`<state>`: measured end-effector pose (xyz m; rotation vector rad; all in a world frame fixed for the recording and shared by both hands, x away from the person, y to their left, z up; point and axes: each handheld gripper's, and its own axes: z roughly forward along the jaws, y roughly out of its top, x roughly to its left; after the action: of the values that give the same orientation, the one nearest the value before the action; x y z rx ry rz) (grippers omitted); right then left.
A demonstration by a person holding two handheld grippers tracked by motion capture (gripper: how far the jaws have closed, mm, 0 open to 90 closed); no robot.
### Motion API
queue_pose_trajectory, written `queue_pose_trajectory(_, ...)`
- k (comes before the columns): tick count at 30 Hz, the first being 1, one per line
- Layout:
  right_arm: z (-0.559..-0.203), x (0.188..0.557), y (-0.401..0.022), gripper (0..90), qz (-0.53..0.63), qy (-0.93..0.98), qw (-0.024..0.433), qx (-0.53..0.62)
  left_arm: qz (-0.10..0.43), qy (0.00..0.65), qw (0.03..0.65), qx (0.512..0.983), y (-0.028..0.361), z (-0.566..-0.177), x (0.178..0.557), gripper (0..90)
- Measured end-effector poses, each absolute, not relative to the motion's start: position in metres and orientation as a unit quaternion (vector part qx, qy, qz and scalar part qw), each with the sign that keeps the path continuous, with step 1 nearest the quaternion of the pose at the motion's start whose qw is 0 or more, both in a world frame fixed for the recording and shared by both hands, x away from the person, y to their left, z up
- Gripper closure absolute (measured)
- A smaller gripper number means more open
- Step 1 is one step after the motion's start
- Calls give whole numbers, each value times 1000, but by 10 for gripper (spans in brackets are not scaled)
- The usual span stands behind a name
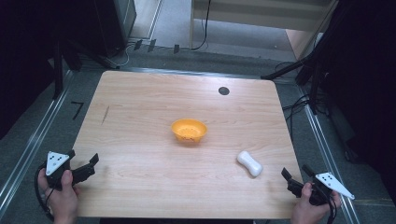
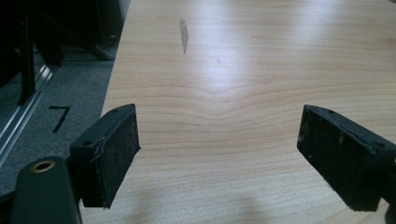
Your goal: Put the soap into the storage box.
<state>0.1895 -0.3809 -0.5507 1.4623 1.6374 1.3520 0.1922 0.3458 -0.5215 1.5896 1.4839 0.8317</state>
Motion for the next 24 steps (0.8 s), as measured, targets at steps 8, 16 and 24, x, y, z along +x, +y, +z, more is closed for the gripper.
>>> queue_pose_trajectory(8, -551, 191, -381, 84, 496, 612, 276, 550, 330, 585, 396, 626, 345, -521, 192, 133)
queue_pose_trajectory(16, -549, 193, -381, 74, 481, 624, 265, 556, 333, 584, 391, 628, 344, -521, 192, 133)
queue_pose_trajectory(24, -541, 200, -376, 74, 433, 675, 253, 541, 336, 583, 390, 628, 344, -521, 192, 133)
